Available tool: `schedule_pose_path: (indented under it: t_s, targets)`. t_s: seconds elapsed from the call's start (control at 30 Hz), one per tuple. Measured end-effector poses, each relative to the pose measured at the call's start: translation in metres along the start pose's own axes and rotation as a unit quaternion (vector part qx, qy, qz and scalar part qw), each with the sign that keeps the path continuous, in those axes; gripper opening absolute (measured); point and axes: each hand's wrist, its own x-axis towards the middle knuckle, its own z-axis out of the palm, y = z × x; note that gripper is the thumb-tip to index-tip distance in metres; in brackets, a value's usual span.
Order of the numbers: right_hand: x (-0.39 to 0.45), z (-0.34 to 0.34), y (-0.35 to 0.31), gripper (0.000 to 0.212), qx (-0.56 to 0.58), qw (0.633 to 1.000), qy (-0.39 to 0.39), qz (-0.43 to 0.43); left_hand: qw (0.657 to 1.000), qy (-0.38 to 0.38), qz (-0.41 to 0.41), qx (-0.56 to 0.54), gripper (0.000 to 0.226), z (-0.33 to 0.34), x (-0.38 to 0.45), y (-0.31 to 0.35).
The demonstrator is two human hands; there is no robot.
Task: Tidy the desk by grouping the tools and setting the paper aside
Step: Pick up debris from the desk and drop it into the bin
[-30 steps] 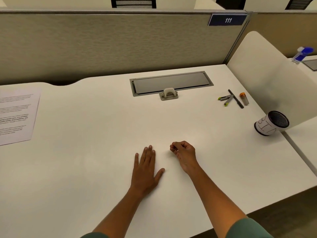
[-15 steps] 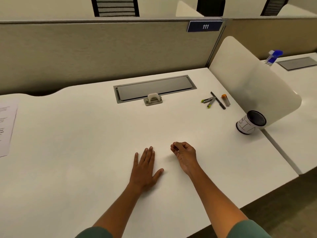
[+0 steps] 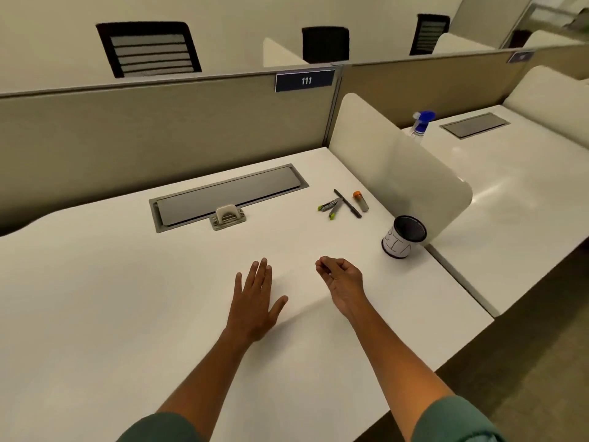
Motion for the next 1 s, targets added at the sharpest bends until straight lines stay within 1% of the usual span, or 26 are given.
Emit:
schedule_pose_path:
  t_s: [0.2, 0.37, 0.43, 0.47, 0.53, 0.63, 0.7, 0.77, 0.83, 0.9, 1.0]
  targets:
    - [0.035, -0.034, -0.06, 0.006, 0.032, 0.998, 0.026, -0.042, 0.999, -0.004, 0.035, 0.009, 0.085, -0.008, 0.049, 0.051]
    - [0.069, -0.066, -0.106, 0.009, 0.039, 0.992, 0.079, -0.087, 0.998, 0.001, 0.063, 0.01, 0.081, -0.002, 0.091, 0.093]
    - [0.082, -0.078, -0.123, 0.014, 0.018, 0.988, 0.115, -0.105, 0.997, 0.002, 0.073, 0.006, 0.081, 0.001, 0.104, 0.107]
    - [0.089, -0.083, -0.131, 0.014, 0.002, 0.985, 0.132, -0.112, 0.997, 0.005, 0.077, 0.005, 0.082, 0.002, 0.111, 0.114]
    - [0.101, -0.093, -0.147, 0.006, -0.032, 0.978, 0.162, -0.124, 0.997, 0.004, 0.082, 0.008, 0.084, 0.004, 0.123, 0.126]
    - [0.121, -0.107, -0.163, 0.008, -0.094, 0.964, 0.204, -0.141, 0.996, 0.005, 0.084, 0.009, 0.087, 0.009, 0.136, 0.136]
    - [0.132, -0.113, -0.17, 0.009, -0.178, 0.943, 0.229, -0.163, 0.996, 0.002, 0.083, 0.012, 0.088, 0.012, 0.143, 0.139]
    - [0.141, -0.118, -0.173, 0.008, -0.289, 0.911, 0.233, -0.179, 0.997, 0.001, 0.08, 0.012, 0.086, 0.015, 0.148, 0.139]
    - [0.149, -0.12, -0.175, 0.005, -0.382, 0.876, 0.222, -0.194, 0.997, -0.006, 0.075, 0.013, 0.085, 0.018, 0.153, 0.138]
    - [0.157, -0.122, -0.175, 0.007, -0.458, 0.838, 0.205, -0.214, 0.997, -0.009, 0.071, 0.017, 0.084, 0.021, 0.158, 0.135]
    - [0.164, -0.123, -0.172, 0.009, -0.536, 0.795, 0.169, -0.229, 0.998, -0.013, 0.066, 0.016, 0.084, 0.024, 0.162, 0.13]
